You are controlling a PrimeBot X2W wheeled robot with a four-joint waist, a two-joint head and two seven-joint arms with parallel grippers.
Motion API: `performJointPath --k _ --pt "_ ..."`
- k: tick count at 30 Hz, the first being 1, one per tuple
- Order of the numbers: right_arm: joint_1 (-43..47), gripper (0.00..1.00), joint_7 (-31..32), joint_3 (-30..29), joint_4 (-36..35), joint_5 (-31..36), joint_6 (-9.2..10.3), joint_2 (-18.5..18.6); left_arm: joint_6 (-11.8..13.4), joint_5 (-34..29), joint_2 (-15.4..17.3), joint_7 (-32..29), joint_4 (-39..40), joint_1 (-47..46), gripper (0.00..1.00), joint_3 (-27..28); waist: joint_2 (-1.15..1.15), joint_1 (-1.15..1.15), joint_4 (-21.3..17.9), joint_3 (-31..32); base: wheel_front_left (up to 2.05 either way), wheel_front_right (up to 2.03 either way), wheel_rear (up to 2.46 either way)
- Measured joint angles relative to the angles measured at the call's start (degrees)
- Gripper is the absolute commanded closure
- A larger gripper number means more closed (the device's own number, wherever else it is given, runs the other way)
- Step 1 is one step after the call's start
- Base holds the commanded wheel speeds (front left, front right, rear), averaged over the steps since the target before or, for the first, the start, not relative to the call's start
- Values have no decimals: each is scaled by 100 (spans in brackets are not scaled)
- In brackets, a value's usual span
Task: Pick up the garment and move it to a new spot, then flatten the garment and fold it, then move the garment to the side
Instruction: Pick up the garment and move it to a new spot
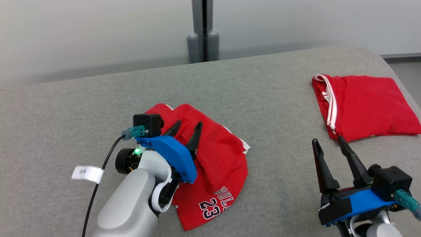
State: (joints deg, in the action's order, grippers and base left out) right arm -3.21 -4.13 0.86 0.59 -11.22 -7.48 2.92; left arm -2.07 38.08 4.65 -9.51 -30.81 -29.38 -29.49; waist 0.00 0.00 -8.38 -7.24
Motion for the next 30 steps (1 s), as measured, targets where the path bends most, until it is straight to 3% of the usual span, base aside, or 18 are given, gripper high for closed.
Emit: performJointPath --k 6,12,21,30 --pt "16 0 2 -23 11 -1 -1 -1 -364 132 -3 1216 452 359 0 87 0 0 320 98 0 0 0" --pt "53 0 9 -125 11 -48 -1 -2 -408 20 375 2232 692 940 0 312 0 0 654 228 0 0 0" --pt "149 0 34 -349 -32 -29 -1 -3 -92 -497 664 2448 1379 1809 0 1213 0 0 1085 343 0 0 0" --pt "233 0 58 -240 87 -105 -1 -2 -16 -1046 801 2450 1567 2397 0 1784 0 0 1196 500 0 0 0"
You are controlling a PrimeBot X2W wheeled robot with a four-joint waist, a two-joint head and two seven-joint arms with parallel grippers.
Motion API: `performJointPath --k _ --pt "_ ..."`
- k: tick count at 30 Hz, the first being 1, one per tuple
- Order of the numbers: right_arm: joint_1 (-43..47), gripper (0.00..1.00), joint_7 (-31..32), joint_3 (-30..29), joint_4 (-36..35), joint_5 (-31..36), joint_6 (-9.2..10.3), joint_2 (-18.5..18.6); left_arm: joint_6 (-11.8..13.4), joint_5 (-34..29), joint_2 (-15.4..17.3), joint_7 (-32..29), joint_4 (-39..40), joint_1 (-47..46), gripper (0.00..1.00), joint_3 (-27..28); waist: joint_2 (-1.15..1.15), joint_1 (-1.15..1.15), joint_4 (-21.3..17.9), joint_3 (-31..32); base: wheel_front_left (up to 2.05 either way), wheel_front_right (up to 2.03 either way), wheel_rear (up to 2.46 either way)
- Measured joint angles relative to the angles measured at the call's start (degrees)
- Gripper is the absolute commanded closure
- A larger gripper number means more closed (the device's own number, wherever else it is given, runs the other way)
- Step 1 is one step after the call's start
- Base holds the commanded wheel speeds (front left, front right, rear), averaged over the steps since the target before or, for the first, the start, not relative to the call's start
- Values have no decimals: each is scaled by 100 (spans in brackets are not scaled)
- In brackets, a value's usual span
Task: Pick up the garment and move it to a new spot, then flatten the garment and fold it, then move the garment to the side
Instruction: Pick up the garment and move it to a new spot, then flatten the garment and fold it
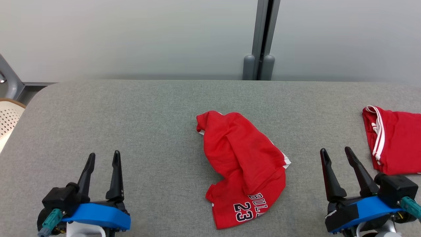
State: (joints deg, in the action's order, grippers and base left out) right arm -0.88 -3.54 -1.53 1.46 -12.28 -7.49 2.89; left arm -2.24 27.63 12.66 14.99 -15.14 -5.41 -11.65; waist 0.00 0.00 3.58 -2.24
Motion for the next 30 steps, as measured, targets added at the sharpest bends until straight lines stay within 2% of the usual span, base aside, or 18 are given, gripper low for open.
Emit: performJointPath --k 9,18,30 --pt "122 0 54 10 163 -24 0 0 115 -60 299 -225 -230 210 0 107 0 0 -114 94 0 0 0" --pt "160 0 53 58 231 -51 0 0 272 8 315 -331 108 428 0 145 0 0 -144 138 0 0 0" --pt "159 0 94 187 180 -35 0 0 348 60 334 -353 344 508 0 148 0 0 -64 54 0 0 0"
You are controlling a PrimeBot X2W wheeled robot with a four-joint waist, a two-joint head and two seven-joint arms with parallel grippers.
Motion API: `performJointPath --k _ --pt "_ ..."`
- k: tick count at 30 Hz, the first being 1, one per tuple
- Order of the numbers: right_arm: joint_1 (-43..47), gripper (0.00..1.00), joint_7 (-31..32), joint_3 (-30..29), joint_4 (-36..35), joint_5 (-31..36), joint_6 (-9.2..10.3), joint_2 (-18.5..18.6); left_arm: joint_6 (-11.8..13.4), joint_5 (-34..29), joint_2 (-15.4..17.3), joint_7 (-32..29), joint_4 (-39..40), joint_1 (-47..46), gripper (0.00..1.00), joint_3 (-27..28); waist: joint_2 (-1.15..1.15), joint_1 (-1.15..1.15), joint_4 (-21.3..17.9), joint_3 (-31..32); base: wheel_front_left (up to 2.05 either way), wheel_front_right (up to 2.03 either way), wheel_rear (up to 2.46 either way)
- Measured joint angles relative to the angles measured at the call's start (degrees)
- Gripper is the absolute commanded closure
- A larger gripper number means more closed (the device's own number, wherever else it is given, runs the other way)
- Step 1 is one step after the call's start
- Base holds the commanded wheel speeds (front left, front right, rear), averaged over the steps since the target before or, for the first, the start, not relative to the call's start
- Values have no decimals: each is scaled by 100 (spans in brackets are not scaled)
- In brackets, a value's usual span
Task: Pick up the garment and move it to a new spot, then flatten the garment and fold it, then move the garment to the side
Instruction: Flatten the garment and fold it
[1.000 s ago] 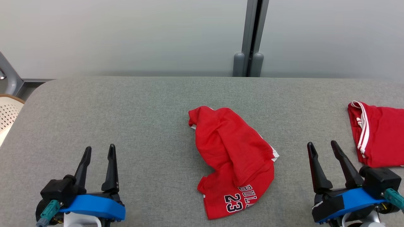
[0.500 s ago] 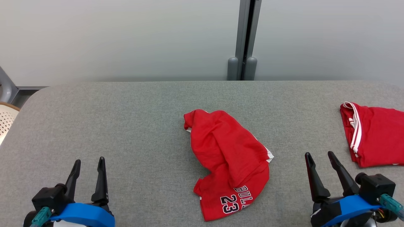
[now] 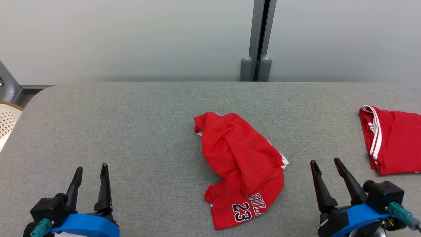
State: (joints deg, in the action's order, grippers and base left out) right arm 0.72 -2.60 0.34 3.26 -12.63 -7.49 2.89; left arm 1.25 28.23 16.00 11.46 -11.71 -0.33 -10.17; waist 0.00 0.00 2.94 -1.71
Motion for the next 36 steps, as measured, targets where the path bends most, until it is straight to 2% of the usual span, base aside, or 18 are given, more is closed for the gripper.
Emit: performJointPath --k 3,7,14,18,30,36 --pt "-3 0 56 224 -11 31 0 0 24 0 11 -12 71 1 0 -3 0 0 37 -44 0 0 0" --pt "-21 0 235 814 132 -76 0 0 54 -9 41 -29 177 -2 0 -24 0 0 85 -111 0 0 0" --pt "-339 0 675 1663 887 -597 1 0 83 -19 65 -54 336 -68 0 -56 0 0 148 -301 0 0 0" --pt "-653 0 757 1949 1239 -826 0 -8 99 -47 82 -63 386 -107 0 -79 0 0 205 -388 0 0 0" --pt "-1254 0 472 2115 1952 -999 1 -8 123 -56 88 -80 423 -188 0 -188 0 1 327 -470 0 0 0" --pt "-1484 0 389 1887 2318 -699 1 -8 123 -56 87 -79 417 -194 0 -236 0 0 367 -453 0 0 0"
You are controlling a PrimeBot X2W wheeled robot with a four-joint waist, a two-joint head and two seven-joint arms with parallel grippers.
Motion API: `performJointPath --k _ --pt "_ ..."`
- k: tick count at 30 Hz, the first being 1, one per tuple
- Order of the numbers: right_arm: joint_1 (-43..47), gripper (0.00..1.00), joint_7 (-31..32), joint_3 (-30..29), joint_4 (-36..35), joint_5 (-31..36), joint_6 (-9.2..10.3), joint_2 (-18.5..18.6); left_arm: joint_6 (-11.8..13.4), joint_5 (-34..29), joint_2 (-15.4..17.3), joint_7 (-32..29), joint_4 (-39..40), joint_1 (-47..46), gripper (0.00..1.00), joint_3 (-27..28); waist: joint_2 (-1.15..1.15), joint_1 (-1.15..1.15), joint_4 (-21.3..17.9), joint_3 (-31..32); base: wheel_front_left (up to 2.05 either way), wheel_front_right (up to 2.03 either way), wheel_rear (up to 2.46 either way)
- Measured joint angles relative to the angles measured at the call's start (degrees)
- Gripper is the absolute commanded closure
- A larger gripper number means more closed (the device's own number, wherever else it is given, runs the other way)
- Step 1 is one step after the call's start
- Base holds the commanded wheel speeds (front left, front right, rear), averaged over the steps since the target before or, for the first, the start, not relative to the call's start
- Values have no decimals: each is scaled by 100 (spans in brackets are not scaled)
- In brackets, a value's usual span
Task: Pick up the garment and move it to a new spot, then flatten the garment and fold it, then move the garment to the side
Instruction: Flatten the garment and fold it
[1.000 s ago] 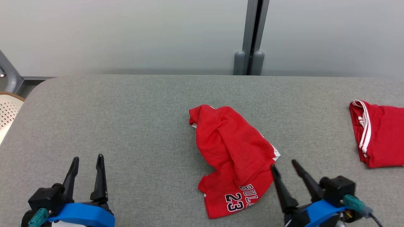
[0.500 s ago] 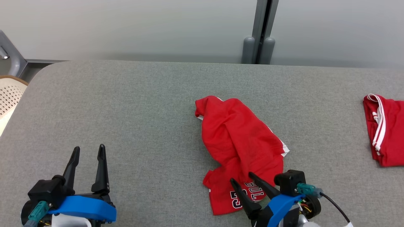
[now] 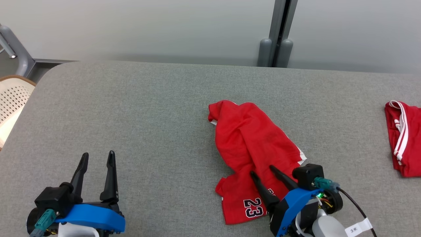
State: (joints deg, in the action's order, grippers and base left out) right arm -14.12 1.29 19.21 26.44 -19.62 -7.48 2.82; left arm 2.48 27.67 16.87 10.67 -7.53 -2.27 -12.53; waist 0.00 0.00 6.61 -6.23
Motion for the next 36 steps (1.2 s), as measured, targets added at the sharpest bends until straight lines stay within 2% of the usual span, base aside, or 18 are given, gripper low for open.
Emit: performJointPath --k 1,2,3,5,6,7,8,13,17,22,29,36 --pt "-42 7 -36 -53 44 68 0 0 -3 0 2 0 -4 0 0 -8 0 0 10 3 0 0 0" --pt "-87 49 -37 -121 83 119 -1 0 -8 0 3 0 -7 -1 0 -15 0 0 23 7 0 0 0" --pt "-125 60 -36 -175 130 183 0 0 -9 0 4 0 -12 -1 0 -22 0 0 34 12 0 0 0" --pt "-167 65 -26 -255 199 376 -1 1 -26 8 7 1 -20 -2 0 -32 0 0 54 24 0 0 0" --pt "-184 72 12 -280 223 404 0 0 -26 8 9 2 -25 -2 0 -34 0 0 64 26 0 0 0" --pt "-199 91 49 -305 250 457 -1 0 -27 14 11 5 -33 -2 0 -35 0 0 72 30 0 0 0" --pt "-212 100 73 -336 277 544 -1 0 -33 14 13 8 -44 -2 0 -40 0 0 79 36 0 0 0" --pt "-342 100 11 -698 143 1056 0 1 -47 47 37 11 -77 -1 0 -62 0 0 110 103 0 0 0" --pt "-675 100 9 -792 -276 1795 -1 3 -43 49 53 29 -71 0 0 -59 0 0 104 128 0 0 0" --pt "-1529 100 125 -264 -619 2195 -1 3 -43 55 75 34 -56 -24 0 -65 0 0 78 104 0 0 0" --pt "-2883 100 -65 606 -786 1796 -1 1 -48 57 80 76 -52 -138 0 -97 0 0 91 0 0 0 0" --pt "-3442 100 -337 611 -1260 1190 -1 0 -49 56 84 112 -68 -207 0 -115 0 0 152 -50 0 0 0"
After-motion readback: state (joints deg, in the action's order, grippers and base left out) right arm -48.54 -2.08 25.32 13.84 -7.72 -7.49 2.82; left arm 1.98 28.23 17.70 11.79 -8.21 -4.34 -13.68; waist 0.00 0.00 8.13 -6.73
